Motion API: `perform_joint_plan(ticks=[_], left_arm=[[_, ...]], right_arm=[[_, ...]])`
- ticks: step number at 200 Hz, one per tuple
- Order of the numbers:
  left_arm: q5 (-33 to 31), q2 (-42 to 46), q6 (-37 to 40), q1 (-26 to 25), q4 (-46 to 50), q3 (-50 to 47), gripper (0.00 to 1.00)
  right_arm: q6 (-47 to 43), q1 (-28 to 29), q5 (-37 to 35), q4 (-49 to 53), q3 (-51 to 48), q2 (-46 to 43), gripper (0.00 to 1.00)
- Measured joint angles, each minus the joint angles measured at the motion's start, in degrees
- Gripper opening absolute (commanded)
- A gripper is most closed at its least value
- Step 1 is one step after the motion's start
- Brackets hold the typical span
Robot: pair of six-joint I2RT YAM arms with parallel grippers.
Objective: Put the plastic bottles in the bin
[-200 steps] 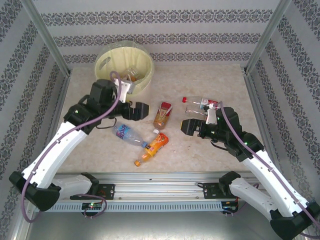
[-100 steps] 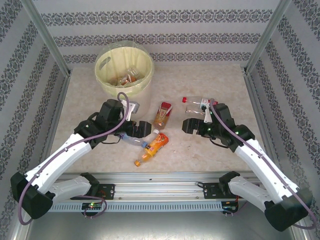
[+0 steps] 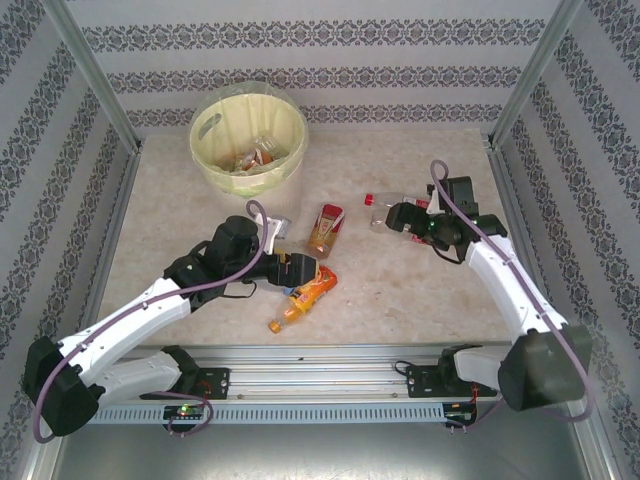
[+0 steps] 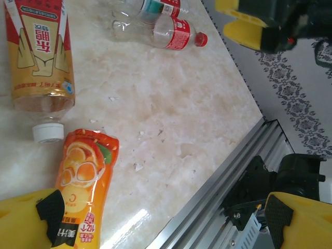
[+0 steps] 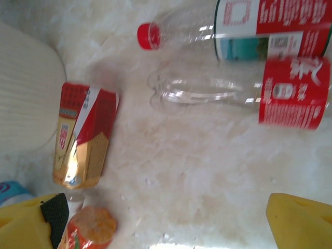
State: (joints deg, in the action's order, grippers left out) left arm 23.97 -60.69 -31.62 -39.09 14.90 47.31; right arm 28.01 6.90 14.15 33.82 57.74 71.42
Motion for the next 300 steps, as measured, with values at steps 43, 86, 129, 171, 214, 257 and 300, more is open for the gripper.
perform_joint_plan(ticks=[43,86,129,171,214,257,300], left_arm=[[-0.6,-0.5,-1.5,-1.5,-2.6,-0.9,1.00],[-1.5,-2.1,-1.9,-1.8,-3.7,-0.9,1.00],[-1.5,-4.6,-1.9,-1.8,-3.9,-0.8,1.00],[-1.0,-7.6,-1.9,-1.8,-3.8,0.2,1.00],[0.3,-8.4,-1.9,-1.8,-4.2,1.0,1.00],[0.9,-8.4,-1.9,-1.9,-4.3,1.0,1.00],[0.9,-7.6,-1.9,-1.8,-4.2,1.0,1.00]], right_arm=[[-4.5,-3.8,-0.6,-0.6,5.7,9.2,0.98],[-10.1,-4.5,-3.9,1.2,12.9,17.0,0.98],[-13.7,-5.8,-4.3,2.3,14.6,22.6,0.98],[-17.9,-5.9,-4.3,2.8,14.5,24.2,0.98],[-20.1,-5.9,-4.0,2.6,14.1,24.3,0.98],[-21.0,-5.6,-3.4,2.4,14.0,26.4,0.98],[-22.5,-3.4,-5.4,2.5,13.9,27.8,0.98]])
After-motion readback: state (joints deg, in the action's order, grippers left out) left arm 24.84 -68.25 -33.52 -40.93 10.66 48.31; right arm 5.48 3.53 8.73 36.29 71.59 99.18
